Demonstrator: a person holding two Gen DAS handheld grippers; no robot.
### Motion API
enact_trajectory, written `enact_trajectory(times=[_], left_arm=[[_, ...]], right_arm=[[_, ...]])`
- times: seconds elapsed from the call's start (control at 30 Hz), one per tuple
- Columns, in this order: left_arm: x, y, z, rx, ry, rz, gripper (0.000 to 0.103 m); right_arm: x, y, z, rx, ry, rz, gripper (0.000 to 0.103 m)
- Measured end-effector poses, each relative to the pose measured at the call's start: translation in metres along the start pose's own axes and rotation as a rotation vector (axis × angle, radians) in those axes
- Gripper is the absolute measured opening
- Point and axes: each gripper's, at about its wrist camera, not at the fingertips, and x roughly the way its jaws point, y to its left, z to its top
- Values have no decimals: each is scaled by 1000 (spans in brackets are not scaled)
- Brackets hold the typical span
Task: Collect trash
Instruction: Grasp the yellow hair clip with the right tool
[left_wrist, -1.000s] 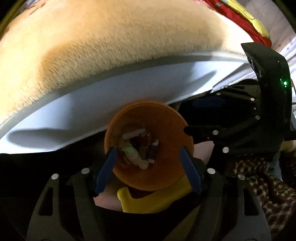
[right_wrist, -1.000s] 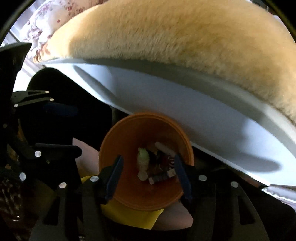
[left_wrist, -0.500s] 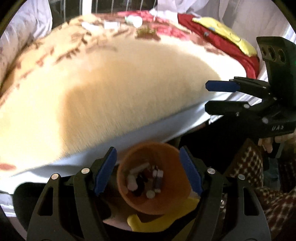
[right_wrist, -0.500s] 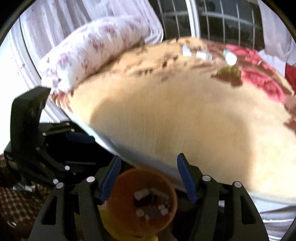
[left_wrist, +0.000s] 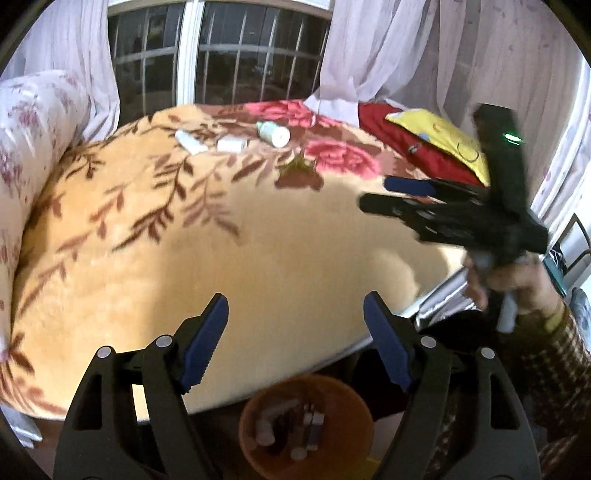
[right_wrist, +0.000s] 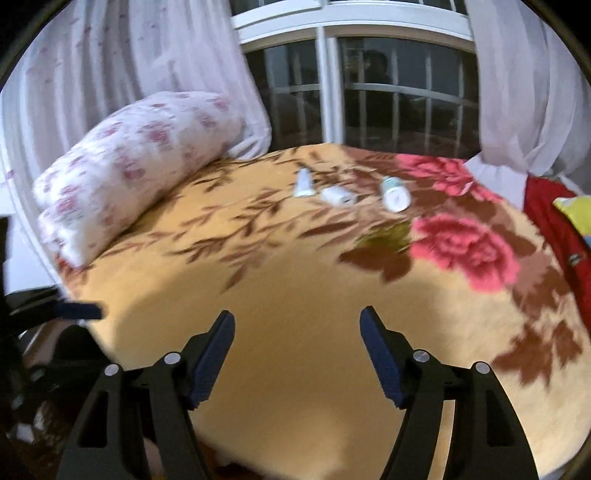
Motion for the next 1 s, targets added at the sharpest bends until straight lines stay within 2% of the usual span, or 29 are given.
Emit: enact_trajectory(times=[0.27,0.4,0.6,0.83,0.93,1.0], left_arm=[[16,-4,19,14,-17,20,75],[23,-1,28,19,-19,38,75],[37,15,32,-13,4,46,75],[46,29,30,-42,23,47,75],[47,31,29,-54,26,39,75],[48,32,29,-55,26,38,75]], right_arm=[[77,-62,59,78,51,-131,71],[133,-78,81,87,119,-195,71],[190,-86,96,104,221,-262,71],[226,-91,92,139,341,-307,75],[226,-89,91,130,334,-298,58],[222,-85,92,110,327,-303,50]])
